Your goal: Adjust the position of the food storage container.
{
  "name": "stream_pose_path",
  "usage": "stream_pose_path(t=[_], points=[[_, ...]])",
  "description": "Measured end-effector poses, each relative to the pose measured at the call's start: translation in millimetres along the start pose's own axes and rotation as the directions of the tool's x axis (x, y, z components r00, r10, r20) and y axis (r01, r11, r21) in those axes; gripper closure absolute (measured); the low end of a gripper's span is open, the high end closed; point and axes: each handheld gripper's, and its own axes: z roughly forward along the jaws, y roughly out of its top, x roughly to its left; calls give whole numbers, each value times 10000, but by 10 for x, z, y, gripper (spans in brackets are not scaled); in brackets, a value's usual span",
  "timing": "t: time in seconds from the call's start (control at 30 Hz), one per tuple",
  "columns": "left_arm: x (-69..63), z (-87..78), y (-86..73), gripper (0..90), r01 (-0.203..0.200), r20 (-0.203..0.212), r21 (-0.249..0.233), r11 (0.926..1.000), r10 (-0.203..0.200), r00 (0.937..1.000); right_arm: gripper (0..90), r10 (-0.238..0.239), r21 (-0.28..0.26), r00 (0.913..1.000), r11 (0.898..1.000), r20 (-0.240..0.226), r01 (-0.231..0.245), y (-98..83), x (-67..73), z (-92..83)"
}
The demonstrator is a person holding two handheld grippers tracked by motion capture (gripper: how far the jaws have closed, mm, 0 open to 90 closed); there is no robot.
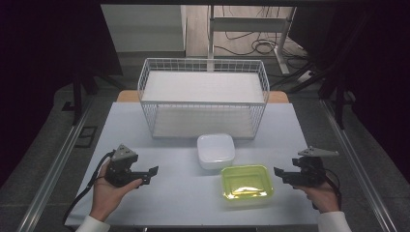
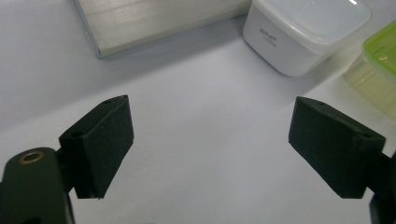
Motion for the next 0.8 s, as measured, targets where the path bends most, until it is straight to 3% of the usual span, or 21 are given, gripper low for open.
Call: stream_pose_path(t=[0.37, 0.57, 0.6, 0.8], points=[[-7, 40, -10, 139, 15, -8, 315, 9995, -15, 10000, 195, 214, 72, 9998, 9997, 57, -215, 2, -72, -22], [-4, 103, -30, 136, -85, 31, 752, 9971, 82, 10000, 206, 194, 511, 9996, 9985, 228, -205, 7, -127, -2], [3, 105, -49, 136, 25, 209, 859, 9963, -43, 9998, 208, 246, 518, 9994, 9983, 253, -259, 18, -134, -5], [18, 61, -72, 134, 238, 316, 847, 9961, -265, 9991, 233, 468, 464, 9984, 9978, 326, -483, 57, -114, -79]])
